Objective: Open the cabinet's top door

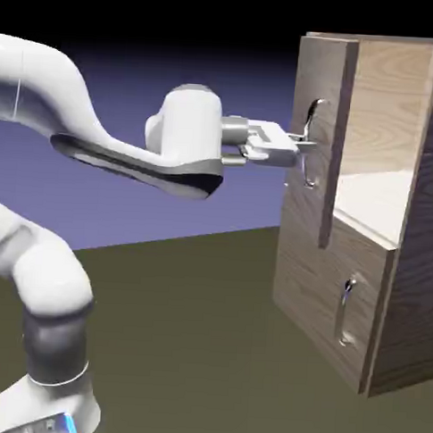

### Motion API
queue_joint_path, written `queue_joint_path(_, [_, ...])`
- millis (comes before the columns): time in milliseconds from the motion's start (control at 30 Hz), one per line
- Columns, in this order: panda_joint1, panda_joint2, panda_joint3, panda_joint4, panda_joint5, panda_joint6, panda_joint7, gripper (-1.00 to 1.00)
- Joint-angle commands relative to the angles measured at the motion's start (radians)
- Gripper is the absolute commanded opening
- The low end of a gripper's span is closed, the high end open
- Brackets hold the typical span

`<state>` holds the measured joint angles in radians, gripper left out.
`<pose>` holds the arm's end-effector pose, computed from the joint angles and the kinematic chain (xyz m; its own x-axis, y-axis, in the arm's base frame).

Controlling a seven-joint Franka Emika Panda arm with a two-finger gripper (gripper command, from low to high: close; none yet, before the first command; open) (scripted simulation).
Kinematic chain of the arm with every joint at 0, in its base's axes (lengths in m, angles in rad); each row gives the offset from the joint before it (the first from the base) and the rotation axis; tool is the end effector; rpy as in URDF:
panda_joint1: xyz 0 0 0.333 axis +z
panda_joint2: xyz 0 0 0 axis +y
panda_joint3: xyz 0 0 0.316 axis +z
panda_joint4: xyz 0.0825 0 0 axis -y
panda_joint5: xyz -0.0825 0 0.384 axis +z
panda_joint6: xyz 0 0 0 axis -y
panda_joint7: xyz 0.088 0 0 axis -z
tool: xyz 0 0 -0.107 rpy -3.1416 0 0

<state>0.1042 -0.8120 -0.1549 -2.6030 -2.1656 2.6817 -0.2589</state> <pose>0.3494 -0.0004 0.5597 0.2636 0.6565 -0.7068 0.2633 0.6559 0.7074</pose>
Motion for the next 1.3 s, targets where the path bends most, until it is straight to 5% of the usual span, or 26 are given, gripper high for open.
queue_joint_path(0, [-0.014,-0.019,0.025,-0.018,0.043,-0.015,-0.025,-1.0])
queue_joint_path(633, [-0.003,-0.247,0.562,-0.145,0.865,-0.579,-0.357,-1.0])
queue_joint_path(1267, [-0.343,0.002,1.25,0.361,1.345,-1.331,-0.353,-1.0])
